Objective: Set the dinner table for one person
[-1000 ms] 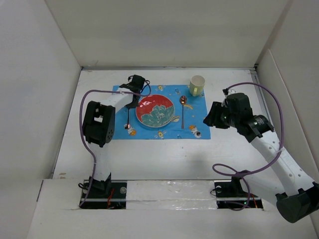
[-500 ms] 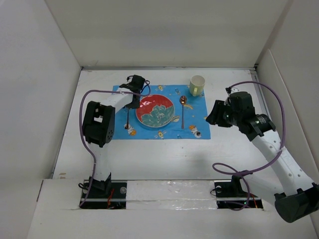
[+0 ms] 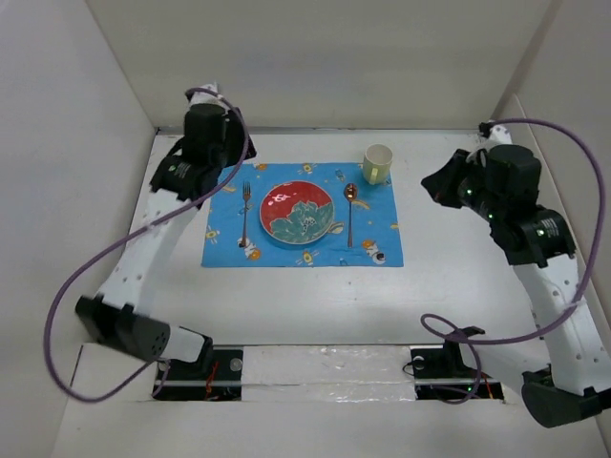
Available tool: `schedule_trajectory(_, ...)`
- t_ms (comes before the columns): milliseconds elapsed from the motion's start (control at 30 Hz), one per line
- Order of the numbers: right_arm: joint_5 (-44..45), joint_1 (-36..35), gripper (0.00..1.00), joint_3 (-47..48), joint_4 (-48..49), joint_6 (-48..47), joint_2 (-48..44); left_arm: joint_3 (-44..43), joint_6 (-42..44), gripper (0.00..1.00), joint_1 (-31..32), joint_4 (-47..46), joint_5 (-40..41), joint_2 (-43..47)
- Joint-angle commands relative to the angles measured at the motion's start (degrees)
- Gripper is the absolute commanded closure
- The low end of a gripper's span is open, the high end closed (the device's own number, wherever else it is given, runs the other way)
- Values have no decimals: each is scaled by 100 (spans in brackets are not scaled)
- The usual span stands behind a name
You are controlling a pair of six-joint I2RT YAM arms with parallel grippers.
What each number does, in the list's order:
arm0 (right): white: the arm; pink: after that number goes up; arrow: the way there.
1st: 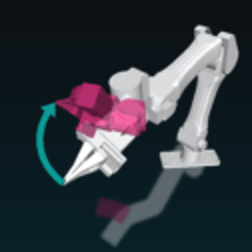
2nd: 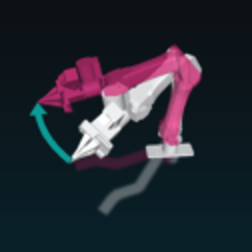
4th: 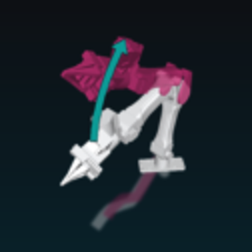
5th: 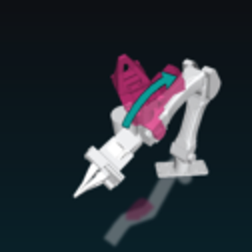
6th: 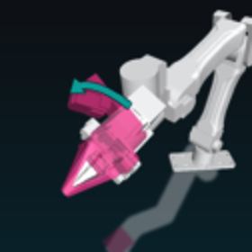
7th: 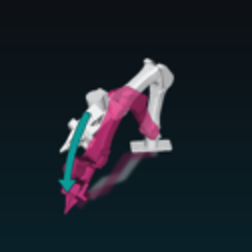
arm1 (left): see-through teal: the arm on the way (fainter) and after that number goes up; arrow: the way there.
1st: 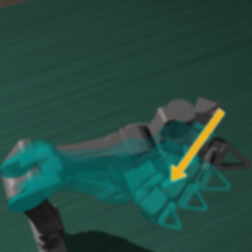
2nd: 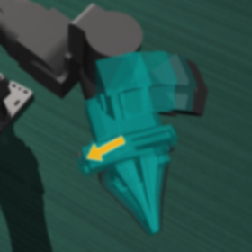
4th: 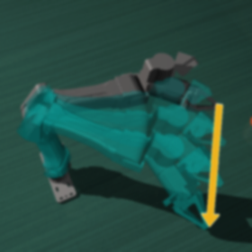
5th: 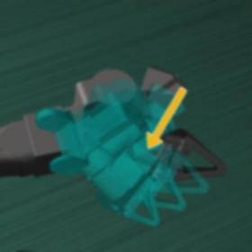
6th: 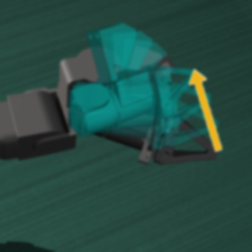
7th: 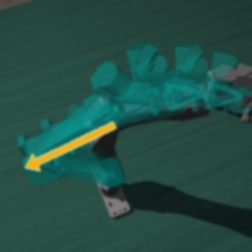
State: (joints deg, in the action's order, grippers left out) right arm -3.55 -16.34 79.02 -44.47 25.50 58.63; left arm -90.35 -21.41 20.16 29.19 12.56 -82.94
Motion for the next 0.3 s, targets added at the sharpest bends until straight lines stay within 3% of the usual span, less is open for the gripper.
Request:
schedule_trajectory(0, 714, 148, 88, 772, 368, 228, -379, -317, -549, 48, 5, -221, -553, 1137)
schedule_trajectory(100, 1101, 148, 58, 1272, 832, 508, -563, -370, -497, 39, 5, -457, -298, 1917)
schedule_trajectory(133, 1102, 148, 58, 1265, 834, 526, -563, -370, -496, 39, 5, -458, -298, 1922)
schedule_trajectory(167, 1259, 148, 47, 1212, 1061, 544, -659, -431, -435, 39, 5, -406, -289, 1991)
schedule_trajectory(233, 1287, 148, 34, 967, 1212, 579, -678, -501, -338, 38, 5, -65, -219, 2018)
schedule_trajectory(267, 1226, 148, 33, 948, 1160, 579, -643, -475, -346, 36, 5, 33, -158, 2018)
